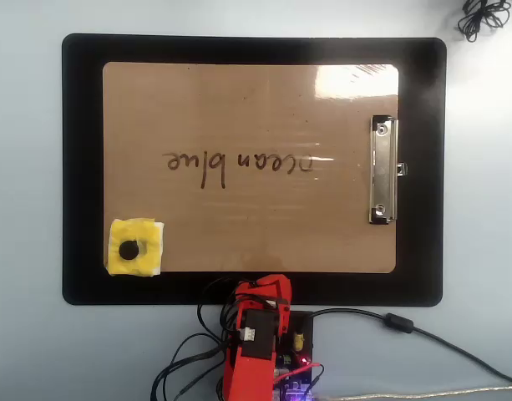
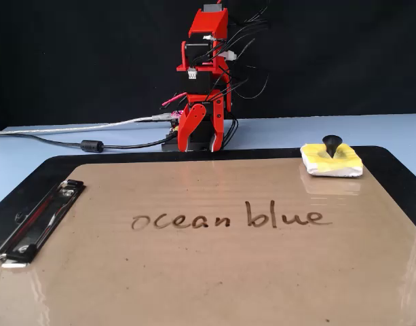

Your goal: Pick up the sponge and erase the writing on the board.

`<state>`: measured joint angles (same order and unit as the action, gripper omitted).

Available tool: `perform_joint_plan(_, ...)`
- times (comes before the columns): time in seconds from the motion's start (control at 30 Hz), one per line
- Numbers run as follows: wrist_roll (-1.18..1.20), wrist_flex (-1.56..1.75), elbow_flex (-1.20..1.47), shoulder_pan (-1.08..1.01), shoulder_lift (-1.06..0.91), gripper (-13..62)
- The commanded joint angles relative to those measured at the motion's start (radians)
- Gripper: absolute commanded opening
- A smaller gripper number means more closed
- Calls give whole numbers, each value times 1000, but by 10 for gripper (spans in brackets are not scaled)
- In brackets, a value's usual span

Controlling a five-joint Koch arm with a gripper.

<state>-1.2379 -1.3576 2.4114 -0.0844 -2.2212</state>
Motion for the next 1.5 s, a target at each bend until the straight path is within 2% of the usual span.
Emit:
perform_joint_plan(0.0, -8, -14, -9, -9, -21, 345)
perform_joint_plan(0.6, -8, 3, -3, -14, -32, 341)
perform_joint_plan(0.7, -32, 72, -15, 18, -133, 339)
perform_joint_plan(0.83, -66, 365, -55, 262, -133, 339)
perform_joint_plan(0.97, -371, 824, -52, 615, -123, 341)
perform_joint_plan(1.07, -652, 1175, -63, 845, -3, 338)
perform_joint_plan(1.17, -698, 1434, -64, 930, 132, 336)
perform_joint_plan(1.27, -695, 1479, -103, 943, 212, 336)
perform_joint_plan(1.47, -703, 1378, -179, 1158, 236, 337)
